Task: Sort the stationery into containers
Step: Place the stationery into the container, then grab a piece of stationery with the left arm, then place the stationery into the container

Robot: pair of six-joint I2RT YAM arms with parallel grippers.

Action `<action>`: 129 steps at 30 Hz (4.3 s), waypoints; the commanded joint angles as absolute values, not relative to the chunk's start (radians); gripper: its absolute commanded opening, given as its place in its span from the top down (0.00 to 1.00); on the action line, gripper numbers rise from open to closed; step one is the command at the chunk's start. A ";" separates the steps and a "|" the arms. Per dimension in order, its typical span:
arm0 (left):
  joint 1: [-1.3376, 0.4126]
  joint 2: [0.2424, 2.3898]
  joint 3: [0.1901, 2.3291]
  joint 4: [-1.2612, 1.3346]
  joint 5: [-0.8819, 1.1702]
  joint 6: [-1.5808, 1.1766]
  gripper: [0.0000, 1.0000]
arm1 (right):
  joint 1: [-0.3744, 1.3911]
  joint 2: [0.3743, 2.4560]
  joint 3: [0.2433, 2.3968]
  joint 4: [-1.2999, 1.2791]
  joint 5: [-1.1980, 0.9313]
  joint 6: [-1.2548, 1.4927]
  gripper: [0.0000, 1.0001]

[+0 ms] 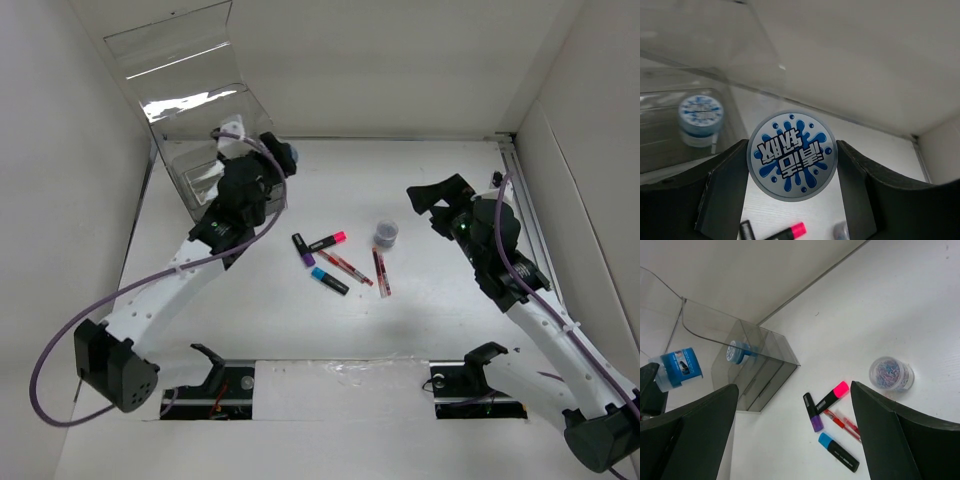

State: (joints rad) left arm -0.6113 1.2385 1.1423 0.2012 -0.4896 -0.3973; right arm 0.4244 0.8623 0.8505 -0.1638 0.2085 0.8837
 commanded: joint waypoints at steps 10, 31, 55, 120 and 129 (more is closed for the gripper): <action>-0.201 1.288 1.163 0.120 -0.509 -0.502 0.72 | 0.417 0.844 0.842 -0.115 0.163 0.882 0.00; -0.192 1.683 1.485 0.104 -0.650 -0.419 0.60 | 0.417 0.854 0.842 -0.106 0.143 0.882 0.00; -0.498 1.342 1.189 0.356 -0.617 -0.434 0.23 | 0.417 0.834 0.842 -0.106 0.163 0.873 0.49; -0.875 1.525 1.167 0.410 -0.587 -0.420 0.73 | 0.390 0.693 0.795 -0.140 0.331 0.920 0.05; -0.442 1.266 1.023 0.318 -0.635 -0.549 0.71 | 0.390 0.712 0.795 -0.121 0.264 0.920 0.06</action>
State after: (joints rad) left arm -0.5209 1.2926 1.0462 0.3378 -0.5957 -0.4988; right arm 0.3973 0.7074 0.8013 -0.1707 0.3058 0.9203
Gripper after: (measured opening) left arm 0.545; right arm 0.943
